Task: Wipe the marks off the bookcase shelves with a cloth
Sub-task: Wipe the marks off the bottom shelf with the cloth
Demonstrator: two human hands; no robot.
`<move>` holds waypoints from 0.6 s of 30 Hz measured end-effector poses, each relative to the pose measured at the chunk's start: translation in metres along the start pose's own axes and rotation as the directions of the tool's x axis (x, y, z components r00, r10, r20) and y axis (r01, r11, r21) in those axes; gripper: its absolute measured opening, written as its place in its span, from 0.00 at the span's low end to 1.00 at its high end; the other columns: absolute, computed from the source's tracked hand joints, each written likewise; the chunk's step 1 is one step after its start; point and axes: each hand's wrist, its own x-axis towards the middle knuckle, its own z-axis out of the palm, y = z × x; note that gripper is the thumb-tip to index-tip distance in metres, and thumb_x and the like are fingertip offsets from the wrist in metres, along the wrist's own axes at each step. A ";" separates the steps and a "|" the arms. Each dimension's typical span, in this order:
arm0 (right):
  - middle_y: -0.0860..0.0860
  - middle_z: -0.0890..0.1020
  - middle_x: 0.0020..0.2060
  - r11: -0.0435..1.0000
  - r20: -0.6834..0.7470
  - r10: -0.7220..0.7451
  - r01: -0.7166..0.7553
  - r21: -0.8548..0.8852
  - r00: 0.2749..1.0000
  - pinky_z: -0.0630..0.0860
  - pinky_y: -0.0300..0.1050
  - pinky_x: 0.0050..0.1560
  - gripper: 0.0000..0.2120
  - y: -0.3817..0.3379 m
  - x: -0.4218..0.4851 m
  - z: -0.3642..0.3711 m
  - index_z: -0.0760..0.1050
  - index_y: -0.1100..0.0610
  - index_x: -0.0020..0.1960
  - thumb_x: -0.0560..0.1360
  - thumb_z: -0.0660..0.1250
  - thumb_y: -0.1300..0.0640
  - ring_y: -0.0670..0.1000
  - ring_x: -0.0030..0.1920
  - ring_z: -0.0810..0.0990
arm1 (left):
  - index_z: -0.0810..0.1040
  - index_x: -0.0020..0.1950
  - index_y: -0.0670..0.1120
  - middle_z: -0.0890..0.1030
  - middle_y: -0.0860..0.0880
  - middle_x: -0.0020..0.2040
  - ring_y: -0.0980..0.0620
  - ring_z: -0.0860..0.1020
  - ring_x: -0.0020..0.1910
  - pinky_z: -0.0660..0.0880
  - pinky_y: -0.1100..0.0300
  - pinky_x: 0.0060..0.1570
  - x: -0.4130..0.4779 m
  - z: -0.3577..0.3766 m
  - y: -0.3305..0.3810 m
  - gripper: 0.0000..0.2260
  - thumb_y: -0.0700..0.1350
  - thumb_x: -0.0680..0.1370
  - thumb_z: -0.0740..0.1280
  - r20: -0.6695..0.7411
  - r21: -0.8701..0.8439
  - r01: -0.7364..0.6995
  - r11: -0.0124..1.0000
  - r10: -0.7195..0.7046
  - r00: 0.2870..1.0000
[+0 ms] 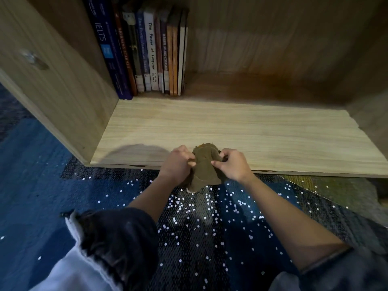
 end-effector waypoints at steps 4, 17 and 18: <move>0.53 0.71 0.27 0.985 0.147 0.106 -0.083 -0.153 0.984 0.66 0.37 0.27 0.16 -0.009 0.006 -0.031 0.67 0.56 0.28 0.68 0.73 0.63 0.50 0.30 0.74 | 0.82 0.52 0.45 0.81 0.50 0.52 0.54 0.75 0.47 0.71 0.64 0.46 0.014 -0.011 0.011 0.07 0.44 0.74 0.70 0.041 -0.037 0.064 0.997 -0.063 0.997; 0.61 0.77 0.49 0.973 -0.070 0.180 -0.188 -0.133 0.981 0.68 0.43 0.44 0.07 0.014 0.008 -0.142 0.72 0.62 0.51 0.77 0.63 0.58 0.60 0.53 0.76 | 0.74 0.36 0.57 0.82 0.49 0.47 0.49 0.79 0.49 0.76 0.53 0.54 0.101 0.001 0.125 0.10 0.46 0.73 0.71 -0.007 -0.334 0.017 0.942 -0.021 1.000; 0.62 0.77 0.53 0.974 -0.095 0.179 -0.190 -0.126 0.979 0.67 0.43 0.45 0.08 0.018 0.008 -0.149 0.71 0.62 0.53 0.78 0.62 0.58 0.60 0.55 0.75 | 0.73 0.37 0.57 0.82 0.49 0.47 0.49 0.79 0.49 0.75 0.54 0.53 0.105 0.002 0.136 0.09 0.46 0.73 0.70 -0.012 -0.321 0.004 0.947 -0.008 1.000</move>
